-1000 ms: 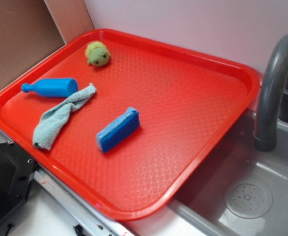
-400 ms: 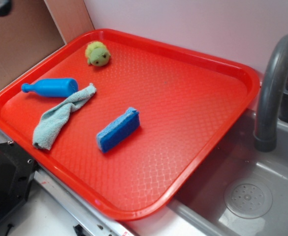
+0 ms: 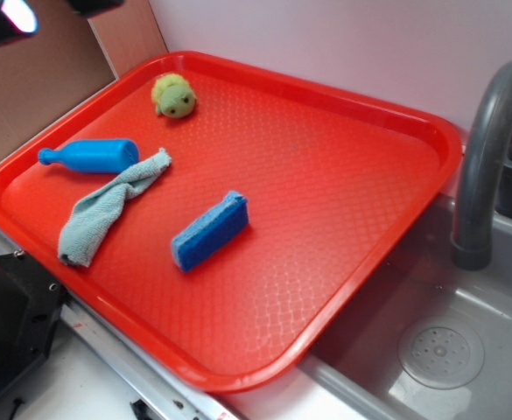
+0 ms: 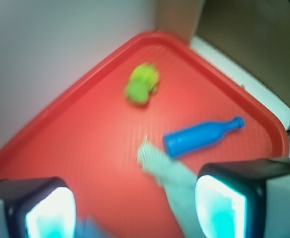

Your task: Grab the green animal.

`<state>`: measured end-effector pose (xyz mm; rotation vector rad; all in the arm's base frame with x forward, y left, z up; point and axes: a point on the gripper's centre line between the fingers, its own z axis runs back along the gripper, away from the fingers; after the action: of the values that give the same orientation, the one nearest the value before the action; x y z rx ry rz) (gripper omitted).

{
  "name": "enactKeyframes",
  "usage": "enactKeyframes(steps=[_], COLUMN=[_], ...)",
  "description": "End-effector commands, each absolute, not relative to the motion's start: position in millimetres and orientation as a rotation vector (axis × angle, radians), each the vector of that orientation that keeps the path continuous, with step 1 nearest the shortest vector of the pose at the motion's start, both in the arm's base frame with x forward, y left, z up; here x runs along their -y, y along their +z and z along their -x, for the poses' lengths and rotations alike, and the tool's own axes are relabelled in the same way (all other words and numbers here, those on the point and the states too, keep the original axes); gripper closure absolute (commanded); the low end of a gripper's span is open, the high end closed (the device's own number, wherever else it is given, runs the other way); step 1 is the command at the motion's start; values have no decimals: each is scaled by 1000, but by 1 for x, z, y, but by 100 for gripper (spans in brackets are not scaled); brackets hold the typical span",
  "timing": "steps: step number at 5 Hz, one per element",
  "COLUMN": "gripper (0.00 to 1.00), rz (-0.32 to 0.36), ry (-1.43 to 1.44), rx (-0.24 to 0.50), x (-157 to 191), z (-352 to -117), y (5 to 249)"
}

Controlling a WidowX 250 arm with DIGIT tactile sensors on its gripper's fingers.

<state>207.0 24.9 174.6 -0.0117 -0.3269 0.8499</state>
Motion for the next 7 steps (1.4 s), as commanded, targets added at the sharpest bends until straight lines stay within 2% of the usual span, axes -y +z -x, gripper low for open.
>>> enactKeyframes(steps=[1, 3, 4, 5, 6, 7], gripper=[0, 0, 0, 0, 0, 100], rz=[-72, -147, -134, -148, -152, -166], ry=[1035, 1008, 977, 959, 983, 987], rx=[457, 421, 392, 350, 329, 330], x=[-82, -113, -122, -132, -138, -137], z=[-248, -284, -297, -305, -303, -299], y=[144, 99, 77, 55, 45, 38])
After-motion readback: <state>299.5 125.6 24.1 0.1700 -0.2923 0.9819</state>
